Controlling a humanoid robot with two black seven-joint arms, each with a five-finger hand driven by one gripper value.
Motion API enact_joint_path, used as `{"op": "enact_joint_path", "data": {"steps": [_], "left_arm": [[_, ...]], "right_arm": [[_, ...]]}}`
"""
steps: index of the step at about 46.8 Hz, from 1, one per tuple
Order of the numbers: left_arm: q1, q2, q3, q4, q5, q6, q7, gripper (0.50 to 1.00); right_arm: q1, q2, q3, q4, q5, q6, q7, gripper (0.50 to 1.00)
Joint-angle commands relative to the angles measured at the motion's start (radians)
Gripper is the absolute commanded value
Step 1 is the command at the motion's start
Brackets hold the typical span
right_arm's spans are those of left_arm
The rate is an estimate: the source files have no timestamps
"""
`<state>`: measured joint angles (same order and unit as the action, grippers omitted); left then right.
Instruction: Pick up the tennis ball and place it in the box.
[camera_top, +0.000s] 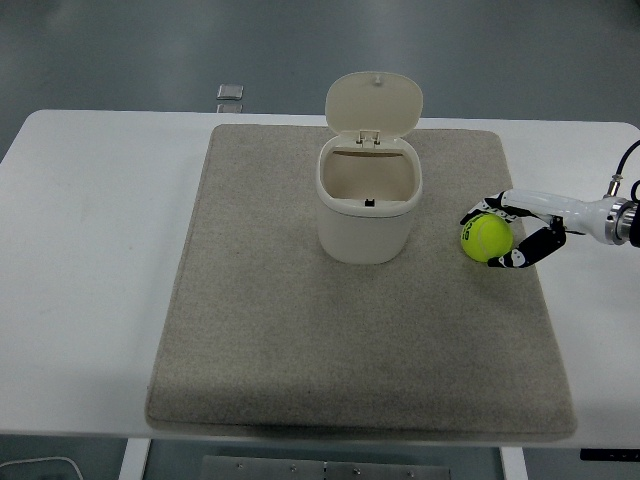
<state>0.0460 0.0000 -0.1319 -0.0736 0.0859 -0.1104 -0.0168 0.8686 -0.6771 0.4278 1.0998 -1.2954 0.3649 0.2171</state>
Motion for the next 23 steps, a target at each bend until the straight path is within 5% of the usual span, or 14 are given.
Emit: {"op": "enact_joint_path", "data": {"steps": [1, 12, 23], "left_arm": [[0.0, 0.0, 0.0, 0.0, 0.0, 0.0, 0.0, 0.992], [0.0, 0.0, 0.0, 0.0, 0.0, 0.0, 0.0, 0.992], [0.0, 0.0, 0.0, 0.0, 0.0, 0.0, 0.0, 0.992]], "right_arm": [[0.006, -0.003, 0.017, 0.0, 0.013, 0.002, 0.002, 0.5], [0.035, -0.018, 0.058, 0.002, 0.214, 0.02, 0.024, 0.5], [0.078, -0.05, 0.086, 0.06, 0.413, 0.134, 0.044, 0.5]]}}
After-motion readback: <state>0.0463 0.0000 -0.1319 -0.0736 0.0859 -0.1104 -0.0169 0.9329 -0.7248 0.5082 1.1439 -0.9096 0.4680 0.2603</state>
